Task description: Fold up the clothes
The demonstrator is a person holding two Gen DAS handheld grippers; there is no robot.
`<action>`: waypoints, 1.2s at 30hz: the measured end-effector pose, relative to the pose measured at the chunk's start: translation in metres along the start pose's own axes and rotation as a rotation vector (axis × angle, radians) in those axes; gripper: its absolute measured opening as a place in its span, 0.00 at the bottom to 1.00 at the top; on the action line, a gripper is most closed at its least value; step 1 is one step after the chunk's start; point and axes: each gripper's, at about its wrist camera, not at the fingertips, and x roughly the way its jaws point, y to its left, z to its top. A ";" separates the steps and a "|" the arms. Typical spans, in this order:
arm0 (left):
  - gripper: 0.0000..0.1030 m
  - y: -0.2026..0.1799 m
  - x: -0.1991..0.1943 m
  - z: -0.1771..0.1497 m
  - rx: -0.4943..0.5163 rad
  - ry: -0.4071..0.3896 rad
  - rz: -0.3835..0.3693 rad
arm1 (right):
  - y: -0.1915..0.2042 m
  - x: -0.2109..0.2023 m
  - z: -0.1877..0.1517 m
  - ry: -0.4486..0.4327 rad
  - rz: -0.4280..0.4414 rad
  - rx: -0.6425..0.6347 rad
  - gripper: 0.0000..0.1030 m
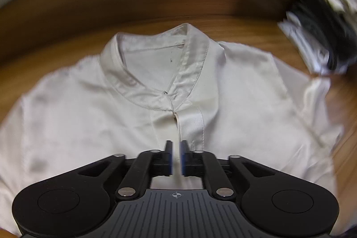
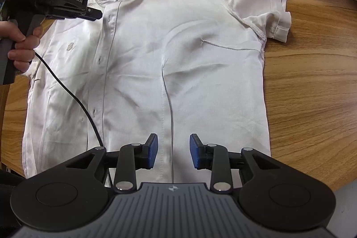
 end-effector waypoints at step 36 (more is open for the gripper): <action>0.19 0.025 -0.016 0.027 -0.087 -0.050 0.038 | 0.017 0.000 0.003 0.005 -0.028 -0.002 0.37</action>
